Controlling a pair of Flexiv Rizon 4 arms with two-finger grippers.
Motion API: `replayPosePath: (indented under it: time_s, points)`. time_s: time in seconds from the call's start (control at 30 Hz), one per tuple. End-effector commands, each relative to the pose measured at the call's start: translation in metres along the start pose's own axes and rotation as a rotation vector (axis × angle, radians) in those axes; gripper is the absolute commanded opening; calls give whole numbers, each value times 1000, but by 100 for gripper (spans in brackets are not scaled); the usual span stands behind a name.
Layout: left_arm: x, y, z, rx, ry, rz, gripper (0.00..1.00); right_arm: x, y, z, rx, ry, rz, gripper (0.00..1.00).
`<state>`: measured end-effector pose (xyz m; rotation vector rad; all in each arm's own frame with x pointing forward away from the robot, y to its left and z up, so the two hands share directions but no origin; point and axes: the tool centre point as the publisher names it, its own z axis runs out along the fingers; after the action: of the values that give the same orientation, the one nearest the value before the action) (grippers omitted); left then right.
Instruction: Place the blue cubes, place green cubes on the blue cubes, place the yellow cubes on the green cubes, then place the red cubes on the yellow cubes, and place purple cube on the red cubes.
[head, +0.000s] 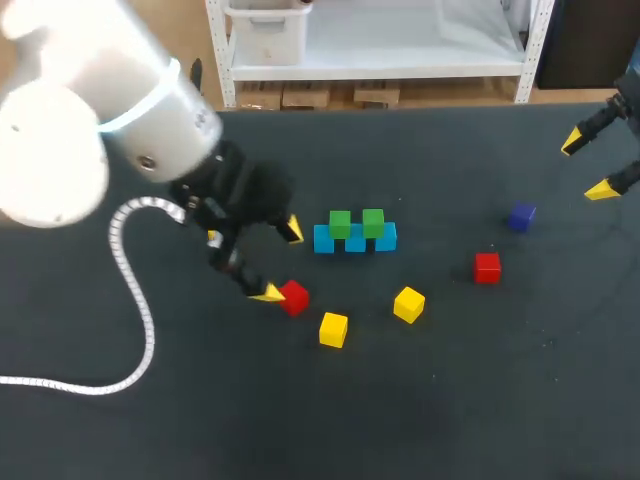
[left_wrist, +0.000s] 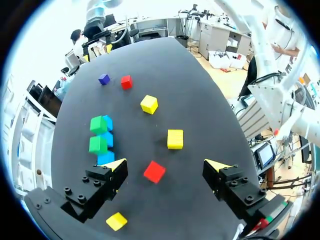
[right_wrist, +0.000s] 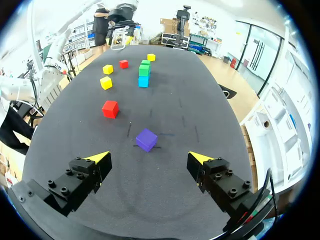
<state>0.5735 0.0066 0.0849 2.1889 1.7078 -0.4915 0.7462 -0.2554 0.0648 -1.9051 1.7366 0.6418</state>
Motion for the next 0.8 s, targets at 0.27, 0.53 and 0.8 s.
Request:
replayPosePath:
  time_s: [0.27, 0.53, 0.8]
  points:
    - [-31, -8, 44, 11, 67, 16, 100, 0, 0, 0, 0, -2, -1, 100]
    - [-16, -26, 63, 31, 127, -25, 100, 0, 0, 0, 0, -2, -1, 100]
    - [-9, -27, 78, 25, 142, -45, 100, 0, 0, 0, 0, -2, -1, 100]
